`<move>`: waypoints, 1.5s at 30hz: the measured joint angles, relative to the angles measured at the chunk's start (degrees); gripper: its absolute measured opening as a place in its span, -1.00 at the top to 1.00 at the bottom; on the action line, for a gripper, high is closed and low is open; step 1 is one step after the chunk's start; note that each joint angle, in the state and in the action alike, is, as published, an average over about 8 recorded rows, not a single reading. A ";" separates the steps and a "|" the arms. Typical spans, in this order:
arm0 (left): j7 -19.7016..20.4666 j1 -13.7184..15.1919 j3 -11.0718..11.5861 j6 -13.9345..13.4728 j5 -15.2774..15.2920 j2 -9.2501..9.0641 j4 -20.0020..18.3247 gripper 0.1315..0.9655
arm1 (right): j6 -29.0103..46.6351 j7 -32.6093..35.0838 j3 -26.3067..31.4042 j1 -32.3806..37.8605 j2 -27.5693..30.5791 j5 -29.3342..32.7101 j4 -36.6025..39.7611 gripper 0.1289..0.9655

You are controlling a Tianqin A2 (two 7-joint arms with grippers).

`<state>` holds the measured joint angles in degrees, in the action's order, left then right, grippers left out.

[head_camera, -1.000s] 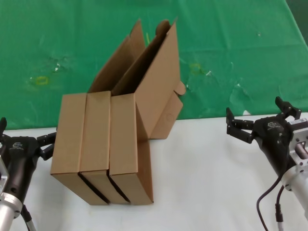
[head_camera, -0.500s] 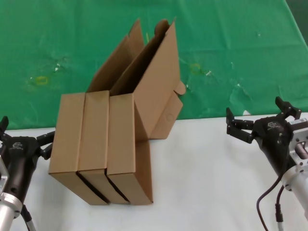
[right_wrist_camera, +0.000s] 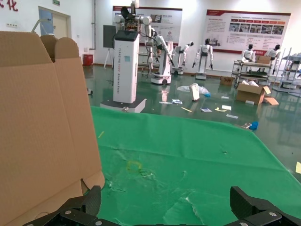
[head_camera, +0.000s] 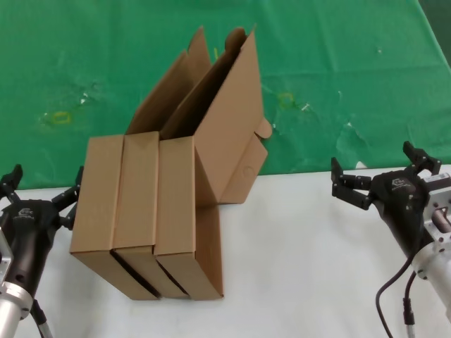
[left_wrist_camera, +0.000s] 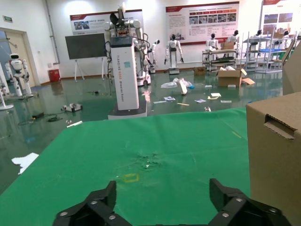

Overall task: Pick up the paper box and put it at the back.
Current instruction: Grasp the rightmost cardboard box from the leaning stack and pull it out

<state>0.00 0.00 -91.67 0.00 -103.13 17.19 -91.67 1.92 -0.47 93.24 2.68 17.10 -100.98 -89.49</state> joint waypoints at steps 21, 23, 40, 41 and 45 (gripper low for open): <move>0.00 0.00 0.00 0.00 0.00 0.00 0.00 0.51 | 40.91 19.88 -5.65 -0.25 2.75 -18.14 4.02 -1.00; 0.00 0.00 0.00 0.00 0.00 0.00 0.00 0.55 | 46.02 18.98 -4.20 0.85 5.67 -19.65 5.73 -1.00; 0.00 0.00 0.00 0.00 0.00 0.00 0.00 0.93 | 70.71 20.69 9.00 14.00 11.68 -16.92 21.25 -1.00; 0.00 0.00 0.00 0.00 0.01 0.00 0.00 0.94 | 71.00 20.92 9.62 14.54 11.38 -16.47 21.65 -1.00; 0.00 0.00 0.00 0.00 0.01 0.00 0.00 0.96 | 71.80 21.75 12.01 16.64 10.04 -14.64 23.08 -1.00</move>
<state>0.00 0.00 -91.68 0.00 -103.13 17.19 -91.67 73.73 21.27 105.25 19.32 27.14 -115.62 -66.41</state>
